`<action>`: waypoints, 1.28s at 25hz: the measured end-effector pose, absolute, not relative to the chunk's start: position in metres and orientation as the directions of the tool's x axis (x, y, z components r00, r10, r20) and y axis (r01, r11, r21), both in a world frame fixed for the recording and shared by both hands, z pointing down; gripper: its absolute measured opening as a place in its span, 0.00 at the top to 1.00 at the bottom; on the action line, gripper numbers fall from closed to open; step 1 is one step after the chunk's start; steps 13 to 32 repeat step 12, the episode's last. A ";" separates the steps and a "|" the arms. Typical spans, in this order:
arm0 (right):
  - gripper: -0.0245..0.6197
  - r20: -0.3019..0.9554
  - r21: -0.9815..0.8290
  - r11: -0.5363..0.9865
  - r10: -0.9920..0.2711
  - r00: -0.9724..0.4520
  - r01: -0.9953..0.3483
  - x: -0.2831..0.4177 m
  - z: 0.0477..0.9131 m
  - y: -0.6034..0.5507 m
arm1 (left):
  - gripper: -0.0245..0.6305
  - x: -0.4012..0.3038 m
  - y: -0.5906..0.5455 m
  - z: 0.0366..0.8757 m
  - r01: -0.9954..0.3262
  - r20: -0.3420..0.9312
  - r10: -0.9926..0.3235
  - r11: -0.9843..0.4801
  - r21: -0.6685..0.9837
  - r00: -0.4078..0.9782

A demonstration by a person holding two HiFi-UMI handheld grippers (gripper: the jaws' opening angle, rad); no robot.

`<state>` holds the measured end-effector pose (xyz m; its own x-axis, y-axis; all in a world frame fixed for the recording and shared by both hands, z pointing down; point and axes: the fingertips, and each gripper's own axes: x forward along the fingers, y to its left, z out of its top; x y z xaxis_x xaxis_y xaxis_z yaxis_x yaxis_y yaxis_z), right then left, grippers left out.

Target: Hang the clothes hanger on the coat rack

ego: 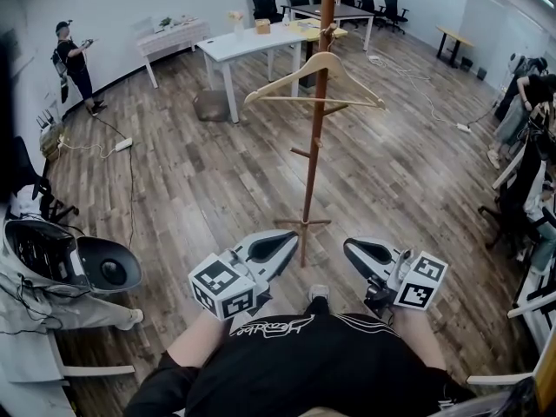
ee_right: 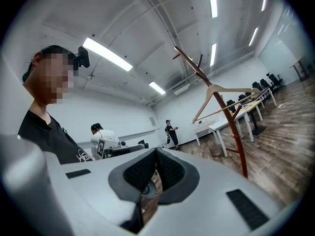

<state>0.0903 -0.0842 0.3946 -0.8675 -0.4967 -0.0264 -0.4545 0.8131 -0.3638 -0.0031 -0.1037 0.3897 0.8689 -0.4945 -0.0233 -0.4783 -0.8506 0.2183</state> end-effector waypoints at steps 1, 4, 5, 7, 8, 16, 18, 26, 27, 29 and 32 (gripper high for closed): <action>0.90 -0.024 -0.365 0.813 -0.496 -0.868 -0.454 0.088 0.395 -0.086 | 0.95 -0.006 -0.105 0.391 -0.479 -0.023 -0.496 -0.849 0.225 0.868; 0.90 -0.019 -0.369 0.814 -0.490 -0.872 -0.449 0.083 0.398 -0.088 | 0.95 -0.010 -0.107 0.395 -0.484 -0.017 -0.501 -0.844 0.232 0.865; 0.90 -0.017 -0.370 0.814 -0.488 -0.873 -0.448 0.082 0.399 -0.088 | 0.95 -0.011 -0.107 0.397 -0.485 -0.014 -0.502 -0.843 0.234 0.865; 0.90 -0.013 -0.371 0.814 -0.486 -0.874 -0.447 0.082 0.401 -0.087 | 0.95 -0.011 -0.107 0.402 -0.489 0.001 -0.503 -0.840 0.234 0.864; 0.90 -0.012 -0.371 0.813 -0.487 -0.873 -0.449 0.083 0.403 -0.087 | 0.95 -0.011 -0.107 0.405 -0.493 0.011 -0.504 -0.839 0.232 0.864; 0.90 -0.005 -0.369 0.812 -0.489 -0.873 -0.452 0.088 0.408 -0.086 | 0.95 -0.008 -0.106 0.415 -0.508 0.032 -0.515 -0.832 0.221 0.857; 0.90 -0.005 -0.369 0.812 -0.489 -0.873 -0.452 0.088 0.408 -0.086 | 0.95 -0.008 -0.106 0.415 -0.508 0.032 -0.515 -0.832 0.221 0.857; 0.90 -0.005 -0.369 0.812 -0.489 -0.873 -0.452 0.088 0.408 -0.086 | 0.95 -0.008 -0.106 0.415 -0.508 0.032 -0.515 -0.832 0.221 0.857; 0.90 -0.005 -0.369 0.812 -0.489 -0.873 -0.452 0.088 0.408 -0.086 | 0.95 -0.008 -0.106 0.415 -0.508 0.032 -0.515 -0.832 0.221 0.857; 0.90 -0.005 -0.369 0.812 -0.489 -0.873 -0.452 0.088 0.408 -0.086 | 0.95 -0.008 -0.106 0.415 -0.508 0.032 -0.515 -0.832 0.221 0.857; 0.90 -0.005 -0.369 0.812 -0.489 -0.873 -0.452 0.088 0.408 -0.086 | 0.95 -0.008 -0.106 0.415 -0.508 0.032 -0.515 -0.832 0.221 0.857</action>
